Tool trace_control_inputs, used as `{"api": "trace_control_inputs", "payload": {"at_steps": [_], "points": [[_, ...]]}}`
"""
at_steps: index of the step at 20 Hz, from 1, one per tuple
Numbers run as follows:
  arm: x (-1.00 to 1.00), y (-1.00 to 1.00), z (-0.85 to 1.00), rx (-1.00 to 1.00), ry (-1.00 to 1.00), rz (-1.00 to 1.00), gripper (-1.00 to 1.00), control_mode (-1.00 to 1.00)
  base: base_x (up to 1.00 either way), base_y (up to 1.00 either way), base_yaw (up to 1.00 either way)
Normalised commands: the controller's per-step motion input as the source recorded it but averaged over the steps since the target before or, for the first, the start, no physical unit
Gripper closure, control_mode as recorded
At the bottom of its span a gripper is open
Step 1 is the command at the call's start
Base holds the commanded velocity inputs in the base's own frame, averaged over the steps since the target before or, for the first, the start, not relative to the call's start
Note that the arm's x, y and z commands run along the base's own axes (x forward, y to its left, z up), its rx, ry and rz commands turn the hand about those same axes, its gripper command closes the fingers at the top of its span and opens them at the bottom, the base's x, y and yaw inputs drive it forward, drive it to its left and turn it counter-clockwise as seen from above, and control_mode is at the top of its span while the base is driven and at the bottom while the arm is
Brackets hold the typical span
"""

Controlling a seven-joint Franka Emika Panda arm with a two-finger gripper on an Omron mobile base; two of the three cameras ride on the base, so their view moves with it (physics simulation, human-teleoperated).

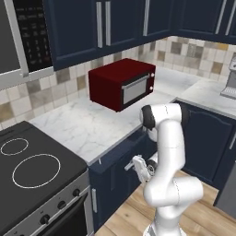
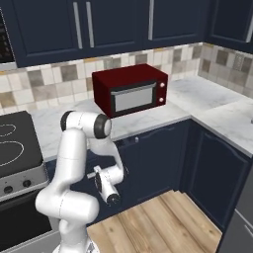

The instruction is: Take a straw from the drawer in front and place it inside the glass cup on the dining counter.

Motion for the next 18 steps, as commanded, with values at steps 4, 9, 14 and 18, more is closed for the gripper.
{"api": "trace_control_inputs", "payload": {"at_steps": [4,9,14,18], "points": [[-0.13,-1.0,-0.11,0.03,0.02,0.0,1.0,-1.0,0.0,0.0,0.0],[-0.15,-1.0,-0.1,0.02,0.02,0.0,1.0,-1.0,0.0,0.0,0.0],[-0.27,-1.0,-0.13,0.01,0.03,0.0,1.0,-1.0,0.0,0.0,0.0],[-0.3,-1.0,-0.17,0.01,0.04,-0.01,1.0,-1.0,0.0,0.0,0.0]]}}
